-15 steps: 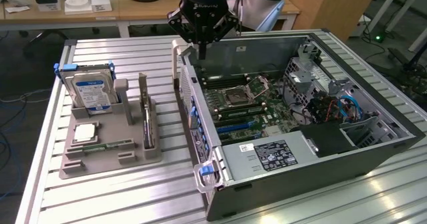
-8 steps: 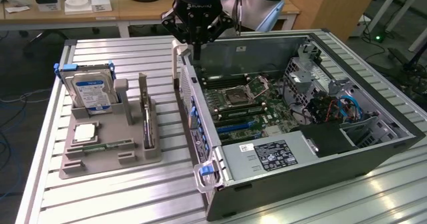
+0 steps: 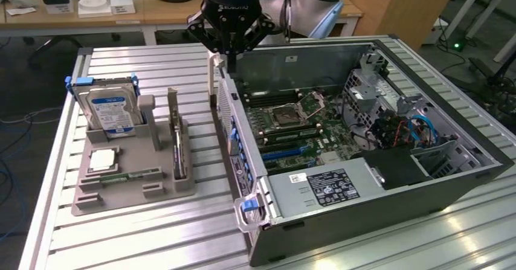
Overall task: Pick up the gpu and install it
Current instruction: 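Reach for the gpu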
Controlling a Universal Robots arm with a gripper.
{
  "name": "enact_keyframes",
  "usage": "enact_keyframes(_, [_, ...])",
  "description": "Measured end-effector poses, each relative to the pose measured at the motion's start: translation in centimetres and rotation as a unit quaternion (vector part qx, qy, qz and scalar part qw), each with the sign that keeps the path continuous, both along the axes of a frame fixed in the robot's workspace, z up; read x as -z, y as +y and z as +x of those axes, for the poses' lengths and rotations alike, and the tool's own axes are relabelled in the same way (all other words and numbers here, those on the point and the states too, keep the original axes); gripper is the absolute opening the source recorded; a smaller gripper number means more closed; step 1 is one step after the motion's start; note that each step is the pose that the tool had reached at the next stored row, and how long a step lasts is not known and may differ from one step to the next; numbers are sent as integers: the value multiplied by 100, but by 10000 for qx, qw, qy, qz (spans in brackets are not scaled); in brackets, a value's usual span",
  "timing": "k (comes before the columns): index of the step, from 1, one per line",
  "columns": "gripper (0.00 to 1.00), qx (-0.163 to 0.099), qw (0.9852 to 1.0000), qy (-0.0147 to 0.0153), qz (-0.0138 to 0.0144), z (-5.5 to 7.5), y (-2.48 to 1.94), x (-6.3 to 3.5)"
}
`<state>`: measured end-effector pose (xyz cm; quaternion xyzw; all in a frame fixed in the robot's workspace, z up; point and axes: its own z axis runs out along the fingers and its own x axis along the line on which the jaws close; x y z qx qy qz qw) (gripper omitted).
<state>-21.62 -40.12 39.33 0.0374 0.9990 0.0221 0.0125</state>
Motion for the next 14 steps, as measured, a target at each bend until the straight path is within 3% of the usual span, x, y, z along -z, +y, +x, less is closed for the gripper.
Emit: enact_keyframes(14, [11, 0, 10000, 0, 0, -178, -3, 0])
